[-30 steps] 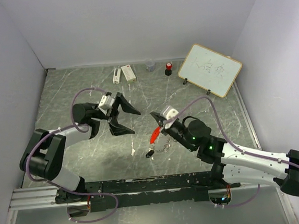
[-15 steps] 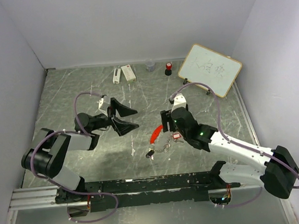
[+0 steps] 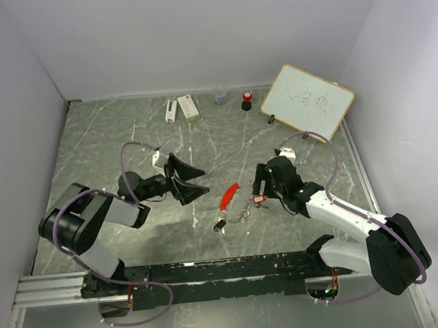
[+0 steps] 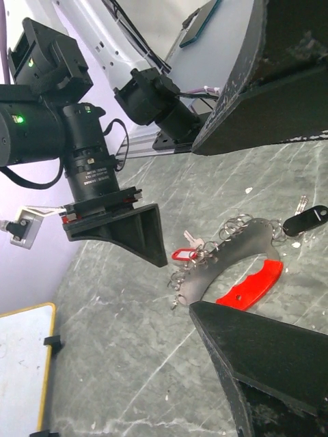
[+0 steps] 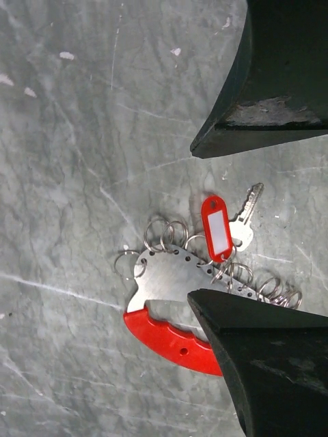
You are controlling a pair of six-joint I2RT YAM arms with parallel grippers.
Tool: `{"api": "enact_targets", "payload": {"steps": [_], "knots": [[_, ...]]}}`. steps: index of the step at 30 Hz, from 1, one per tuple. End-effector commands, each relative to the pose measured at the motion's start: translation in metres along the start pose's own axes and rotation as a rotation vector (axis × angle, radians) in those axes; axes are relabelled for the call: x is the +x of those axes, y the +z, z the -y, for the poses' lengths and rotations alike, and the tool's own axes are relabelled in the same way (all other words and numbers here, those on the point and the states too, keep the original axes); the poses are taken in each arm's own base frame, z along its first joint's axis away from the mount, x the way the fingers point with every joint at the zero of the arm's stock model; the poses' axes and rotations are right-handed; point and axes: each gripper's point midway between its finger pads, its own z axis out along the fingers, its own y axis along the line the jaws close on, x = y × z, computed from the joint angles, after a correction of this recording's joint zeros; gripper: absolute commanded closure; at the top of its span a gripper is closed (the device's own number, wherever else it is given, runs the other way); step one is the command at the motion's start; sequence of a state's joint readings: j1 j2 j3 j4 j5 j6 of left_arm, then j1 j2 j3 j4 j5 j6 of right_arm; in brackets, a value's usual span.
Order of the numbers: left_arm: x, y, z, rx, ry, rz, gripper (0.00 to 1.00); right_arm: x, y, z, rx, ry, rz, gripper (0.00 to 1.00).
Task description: Put the keys on the keyring
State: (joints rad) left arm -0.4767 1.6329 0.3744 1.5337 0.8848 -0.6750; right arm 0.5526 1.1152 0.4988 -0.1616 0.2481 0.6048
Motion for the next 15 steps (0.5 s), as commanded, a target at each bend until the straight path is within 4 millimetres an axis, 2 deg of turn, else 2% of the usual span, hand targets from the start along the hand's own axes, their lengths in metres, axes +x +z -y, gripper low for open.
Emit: {"api": "enact_targets", "payload": {"steps": [1,9,15], "knots": [[-0.034,0.007,0.021,0.097,0.184,0.137,0.01,-0.002,0.0,-0.004,-0.062,0.106,0.001,0.21],[-0.028,0.011,0.021,0.105,0.177,0.125,0.01,0.014,0.002,-0.003,-0.104,0.168,-0.039,0.22],[-0.025,0.011,0.021,0.106,0.169,0.118,0.01,0.017,0.0,-0.006,-0.137,0.184,-0.039,0.23]]}}
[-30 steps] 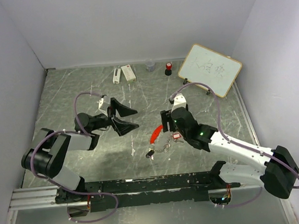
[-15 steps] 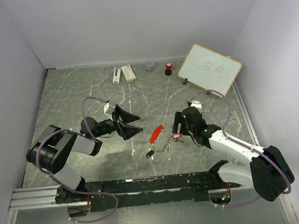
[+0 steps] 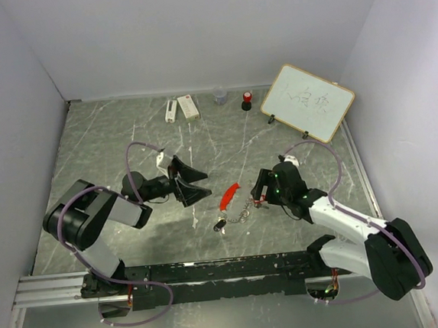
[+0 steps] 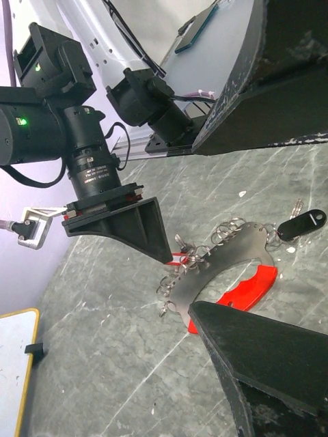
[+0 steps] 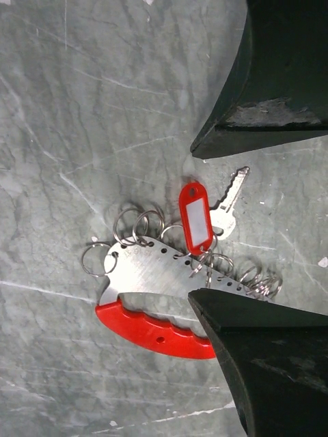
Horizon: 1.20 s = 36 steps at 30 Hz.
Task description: Put the keys on the keyring
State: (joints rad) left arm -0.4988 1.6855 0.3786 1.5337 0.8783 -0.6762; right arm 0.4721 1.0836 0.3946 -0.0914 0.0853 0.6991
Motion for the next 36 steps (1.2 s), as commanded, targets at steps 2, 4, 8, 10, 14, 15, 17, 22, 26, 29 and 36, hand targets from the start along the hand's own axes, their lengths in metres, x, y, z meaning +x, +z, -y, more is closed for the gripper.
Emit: {"api": "enact_targets", "payload": {"steps": [2,4,8,10,14,15,17,22,26,29,36], "knots": [[-0.039,0.006,0.027,0.11,0.212,0.146,0.01,-0.009,-0.004,-0.015,-0.084,0.017,0.038,0.25],[-0.039,0.006,0.027,0.109,0.211,0.146,0.01,-0.012,-0.007,-0.022,-0.124,0.004,0.047,0.28],[-0.038,0.006,0.027,0.106,0.206,0.146,0.01,-0.02,-0.014,-0.036,-0.173,-0.047,0.079,0.33],[-0.039,0.005,0.026,0.1,0.207,0.15,0.01,-0.019,-0.019,-0.053,-0.224,-0.098,0.082,0.34],[-0.044,0.002,0.025,0.067,0.213,0.181,0.01,-0.007,-0.019,-0.086,-0.285,-0.204,0.057,0.31],[-0.046,0.001,0.026,0.055,0.213,0.192,0.01,-0.004,-0.016,-0.094,-0.291,-0.223,0.05,0.3],[-0.051,-0.002,0.025,0.027,0.213,0.214,0.01,0.0,-0.009,-0.103,-0.301,-0.242,0.034,0.27],[-0.069,-0.015,0.02,-0.08,0.23,0.257,0.01,0.007,0.008,-0.112,-0.32,-0.238,0.007,0.24],[-0.084,-0.024,0.015,-0.193,0.27,0.256,0.01,0.011,0.016,-0.117,-0.337,-0.241,-0.005,0.24],[-0.09,-0.028,0.011,-0.263,0.294,0.228,0.01,0.017,0.02,-0.121,-0.347,-0.25,-0.018,0.24],[-0.1,-0.043,0.013,-0.345,0.308,0.255,0.01,0.031,0.031,-0.128,-0.355,-0.25,-0.054,0.24]]}}
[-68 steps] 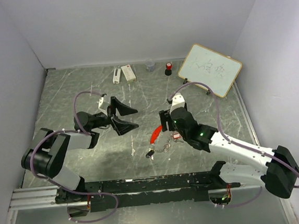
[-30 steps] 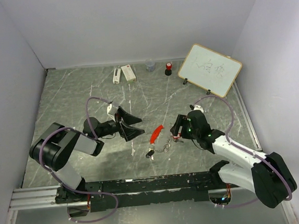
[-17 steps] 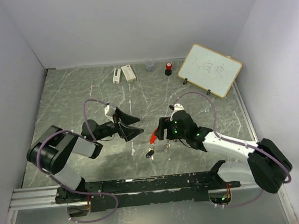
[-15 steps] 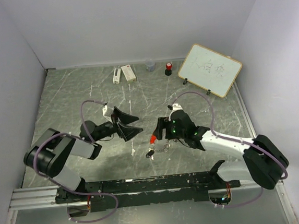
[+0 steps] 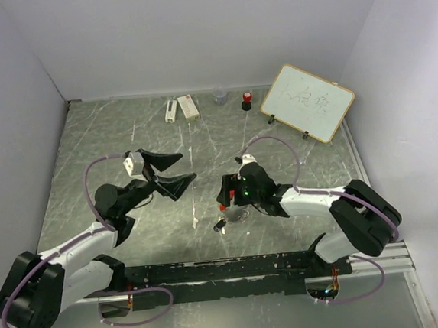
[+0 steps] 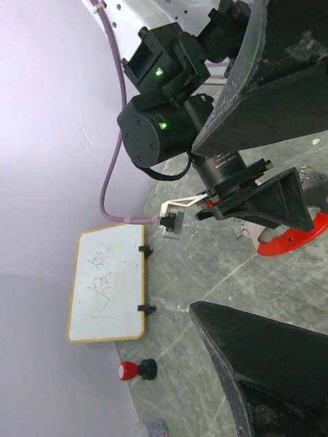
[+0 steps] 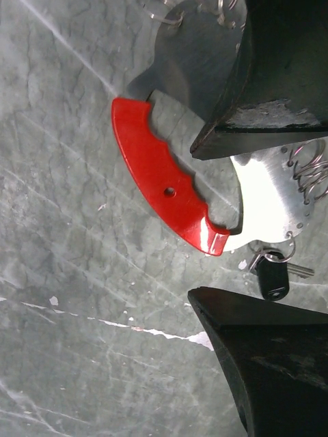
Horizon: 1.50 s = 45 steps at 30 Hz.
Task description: Put the keys on the keyring
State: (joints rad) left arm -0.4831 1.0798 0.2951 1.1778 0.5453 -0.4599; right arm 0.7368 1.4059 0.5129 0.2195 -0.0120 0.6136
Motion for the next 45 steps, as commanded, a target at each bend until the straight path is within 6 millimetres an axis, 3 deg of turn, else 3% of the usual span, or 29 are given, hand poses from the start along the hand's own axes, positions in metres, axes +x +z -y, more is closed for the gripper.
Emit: {"api": "enact_targets", "payload": {"steps": [1,9,20,26,30,38,45], "knots": [[0.01,-0.007,-0.019,-0.106,0.002,-0.05,0.01,-0.008,0.01,-0.017,-0.046,0.002,0.025,0.24],[0.01,-0.01,-0.021,-0.123,0.006,-0.052,0.01,-0.012,0.028,-0.03,-0.086,0.015,0.034,0.24],[0.011,-0.012,-0.026,-0.13,0.003,-0.056,0.01,-0.051,0.067,-0.061,-0.151,-0.002,0.097,0.24],[0.007,-0.015,-0.029,-0.15,0.013,-0.044,0.01,-0.096,0.033,-0.064,-0.116,-0.076,0.247,0.23],[0.009,-0.014,-0.033,-0.167,0.017,-0.049,0.01,-0.109,0.008,-0.053,-0.053,-0.116,0.292,0.22],[0.038,0.001,-0.04,-0.147,-0.039,-0.123,0.01,-0.089,-0.019,0.002,0.068,-0.109,0.242,0.26],[0.061,0.016,-0.04,-0.142,-0.08,-0.178,0.01,-0.066,-0.022,0.023,0.08,-0.142,0.181,0.41]]}}
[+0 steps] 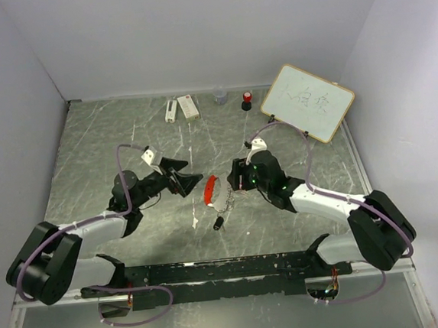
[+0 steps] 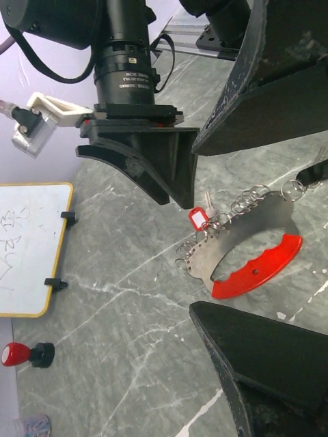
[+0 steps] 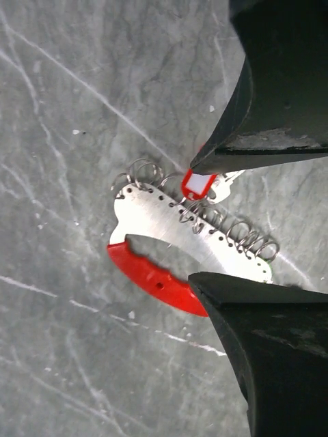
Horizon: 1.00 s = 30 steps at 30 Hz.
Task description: Put the keys on the keyring
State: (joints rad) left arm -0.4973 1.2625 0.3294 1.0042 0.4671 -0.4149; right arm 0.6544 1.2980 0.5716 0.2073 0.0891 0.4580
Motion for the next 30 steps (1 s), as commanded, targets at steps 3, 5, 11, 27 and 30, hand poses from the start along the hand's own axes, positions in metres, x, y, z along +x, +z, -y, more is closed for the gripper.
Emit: {"api": "enact_targets", "payload": {"steps": [3,5,11,27,30], "knots": [[-0.013,0.021,0.007,0.024,0.019,0.036,0.01,0.017,-0.002,0.017,0.023,-0.032,-0.063,0.48],[-0.006,0.024,0.006,0.024,0.008,0.016,0.01,0.02,-0.002,0.023,0.044,-0.011,-0.077,0.48],[0.011,0.036,0.004,0.016,-0.015,-0.042,0.01,0.038,-0.001,0.041,0.113,-0.008,-0.156,0.41],[0.013,0.032,0.007,0.019,-0.02,-0.036,0.01,0.054,0.012,0.057,0.168,-0.158,-0.283,0.27],[0.013,0.03,0.008,0.018,-0.017,-0.036,0.01,0.061,0.016,0.054,0.155,-0.174,-0.317,0.27]]}}
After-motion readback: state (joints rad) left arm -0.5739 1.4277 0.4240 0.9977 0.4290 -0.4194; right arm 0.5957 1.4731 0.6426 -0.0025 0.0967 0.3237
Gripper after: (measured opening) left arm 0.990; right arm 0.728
